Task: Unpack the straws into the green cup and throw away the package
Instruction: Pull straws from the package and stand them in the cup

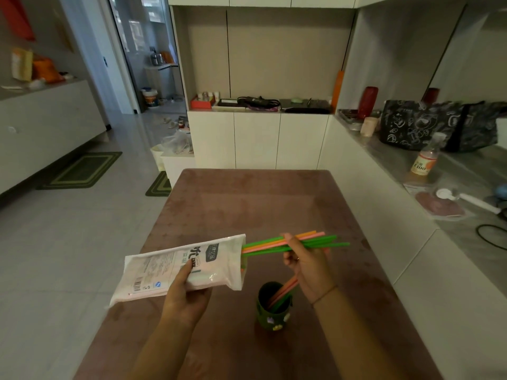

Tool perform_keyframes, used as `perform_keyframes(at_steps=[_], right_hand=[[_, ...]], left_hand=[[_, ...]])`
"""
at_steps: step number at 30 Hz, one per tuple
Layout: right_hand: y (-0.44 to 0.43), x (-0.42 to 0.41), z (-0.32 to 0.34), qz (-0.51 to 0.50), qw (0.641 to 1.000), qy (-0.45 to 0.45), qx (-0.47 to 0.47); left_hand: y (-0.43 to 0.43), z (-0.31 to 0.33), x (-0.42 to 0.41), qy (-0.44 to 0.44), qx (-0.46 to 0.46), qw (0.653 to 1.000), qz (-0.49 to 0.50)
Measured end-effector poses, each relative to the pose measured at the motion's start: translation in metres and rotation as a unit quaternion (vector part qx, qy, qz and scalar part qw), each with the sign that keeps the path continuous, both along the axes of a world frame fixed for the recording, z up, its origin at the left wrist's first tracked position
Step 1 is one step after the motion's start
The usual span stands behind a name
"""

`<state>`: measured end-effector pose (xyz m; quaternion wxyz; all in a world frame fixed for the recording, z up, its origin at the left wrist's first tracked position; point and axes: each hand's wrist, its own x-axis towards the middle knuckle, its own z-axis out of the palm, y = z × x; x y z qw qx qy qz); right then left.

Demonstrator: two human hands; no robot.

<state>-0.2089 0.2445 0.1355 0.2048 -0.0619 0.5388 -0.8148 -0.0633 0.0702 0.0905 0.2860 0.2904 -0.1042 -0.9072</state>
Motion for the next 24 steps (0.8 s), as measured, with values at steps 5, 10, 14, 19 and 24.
perform_keyframes(at_steps=[5,10,14,19,24], right_hand=[[-0.006,0.007,-0.010,0.045,0.999,0.011,0.023],[-0.002,0.000,-0.006,-0.016,0.998,0.028,0.048],[0.020,-0.018,0.010,-0.069,0.993,0.064,0.072],[0.043,-0.030,0.024,-0.095,0.984,0.090,0.118],[0.055,-0.034,0.025,-0.100,0.977,0.109,0.157]], left_hand=[[0.007,-0.003,-0.005,-0.006,-0.012,1.000,-0.018],[-0.001,-0.006,0.002,-0.013,-0.007,1.000,-0.001],[-0.019,-0.008,0.013,-0.035,0.004,0.999,0.030],[-0.033,-0.012,0.022,-0.061,0.024,0.997,0.048],[-0.032,-0.016,0.021,-0.076,0.030,0.996,0.045]])
